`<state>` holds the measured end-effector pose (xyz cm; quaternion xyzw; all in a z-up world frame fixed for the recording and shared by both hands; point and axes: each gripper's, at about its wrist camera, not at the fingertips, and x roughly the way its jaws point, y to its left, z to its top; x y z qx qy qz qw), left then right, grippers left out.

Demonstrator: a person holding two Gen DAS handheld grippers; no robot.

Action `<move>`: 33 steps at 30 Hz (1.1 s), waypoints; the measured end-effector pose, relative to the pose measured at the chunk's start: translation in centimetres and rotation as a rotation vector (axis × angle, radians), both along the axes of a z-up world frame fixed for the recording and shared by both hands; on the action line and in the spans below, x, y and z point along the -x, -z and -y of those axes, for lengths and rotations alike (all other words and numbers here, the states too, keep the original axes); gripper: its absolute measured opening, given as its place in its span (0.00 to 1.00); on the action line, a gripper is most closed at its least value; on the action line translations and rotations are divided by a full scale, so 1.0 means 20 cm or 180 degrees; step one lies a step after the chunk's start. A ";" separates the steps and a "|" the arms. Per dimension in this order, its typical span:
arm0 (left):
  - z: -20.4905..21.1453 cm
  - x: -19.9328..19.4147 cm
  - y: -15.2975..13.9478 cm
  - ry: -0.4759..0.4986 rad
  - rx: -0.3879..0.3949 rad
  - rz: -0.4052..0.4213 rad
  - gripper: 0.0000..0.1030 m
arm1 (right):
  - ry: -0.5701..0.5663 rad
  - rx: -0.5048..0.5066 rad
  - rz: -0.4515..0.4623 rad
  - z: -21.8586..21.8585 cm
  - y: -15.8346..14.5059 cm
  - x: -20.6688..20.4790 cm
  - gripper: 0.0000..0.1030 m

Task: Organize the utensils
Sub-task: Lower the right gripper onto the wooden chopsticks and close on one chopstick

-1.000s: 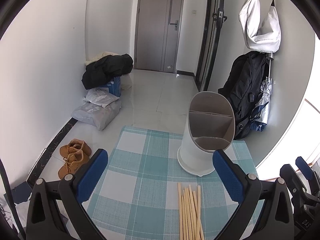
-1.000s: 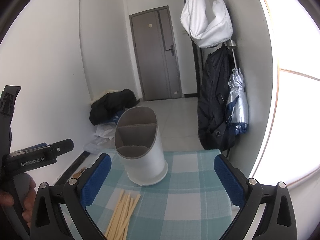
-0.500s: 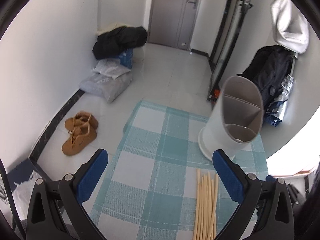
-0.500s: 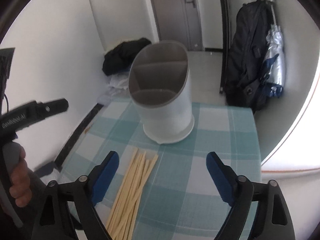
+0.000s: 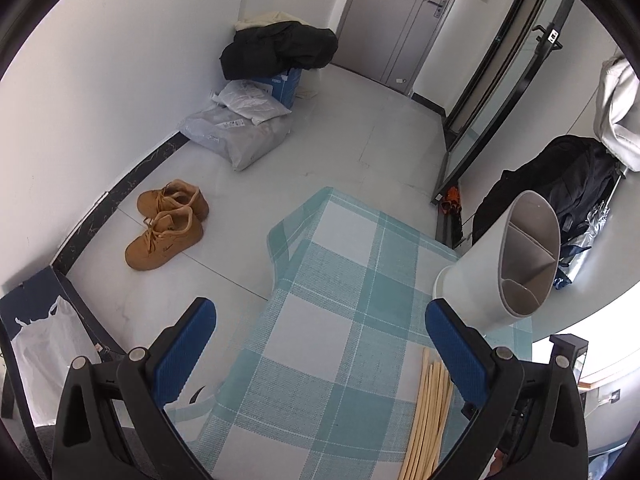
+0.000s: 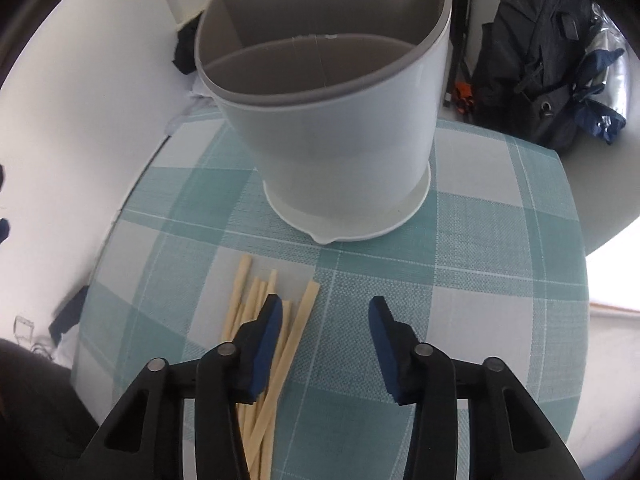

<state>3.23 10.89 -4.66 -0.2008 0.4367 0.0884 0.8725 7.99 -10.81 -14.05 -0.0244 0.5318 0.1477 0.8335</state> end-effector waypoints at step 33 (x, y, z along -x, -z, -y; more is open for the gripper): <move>0.47 -0.16 0.31 0.0945 -0.0490 -0.0819 0.99 | 0.1089 -0.1637 0.0328 0.69 -0.22 0.08 0.05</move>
